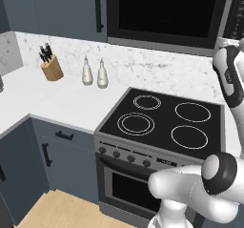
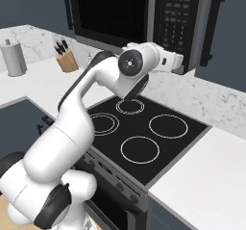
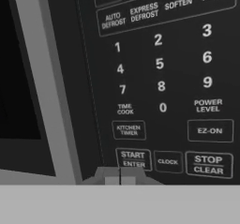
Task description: Pick the corn from the sink and place it in the bowl. Then pick the bowl and place it in the microwave. Then close the microwave door and press the start button.
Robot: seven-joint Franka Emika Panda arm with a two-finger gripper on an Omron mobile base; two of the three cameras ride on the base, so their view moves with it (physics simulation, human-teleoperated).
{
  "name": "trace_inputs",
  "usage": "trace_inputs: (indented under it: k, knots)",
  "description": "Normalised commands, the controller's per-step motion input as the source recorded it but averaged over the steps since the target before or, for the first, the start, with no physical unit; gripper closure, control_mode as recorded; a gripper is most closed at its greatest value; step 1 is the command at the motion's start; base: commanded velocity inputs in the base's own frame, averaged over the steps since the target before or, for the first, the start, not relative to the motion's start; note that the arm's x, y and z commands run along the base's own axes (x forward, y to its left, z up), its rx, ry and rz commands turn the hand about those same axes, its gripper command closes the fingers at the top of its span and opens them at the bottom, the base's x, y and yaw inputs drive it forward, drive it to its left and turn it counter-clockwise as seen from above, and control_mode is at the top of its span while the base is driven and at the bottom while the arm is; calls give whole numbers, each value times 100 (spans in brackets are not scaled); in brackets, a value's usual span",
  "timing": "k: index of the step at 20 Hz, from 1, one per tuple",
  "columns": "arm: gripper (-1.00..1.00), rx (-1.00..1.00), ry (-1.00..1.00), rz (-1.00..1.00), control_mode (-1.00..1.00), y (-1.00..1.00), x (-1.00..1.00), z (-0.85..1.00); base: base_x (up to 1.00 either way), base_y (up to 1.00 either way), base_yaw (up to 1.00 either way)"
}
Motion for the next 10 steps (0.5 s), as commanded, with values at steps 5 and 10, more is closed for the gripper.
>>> trace_inputs:
  k: [5,10]
  knots:
    - [100,0,0,0,-100,-10,17,-2,0,0,0]
    - [100,0,0,0,-100,-19,17,-12,0,0,0]
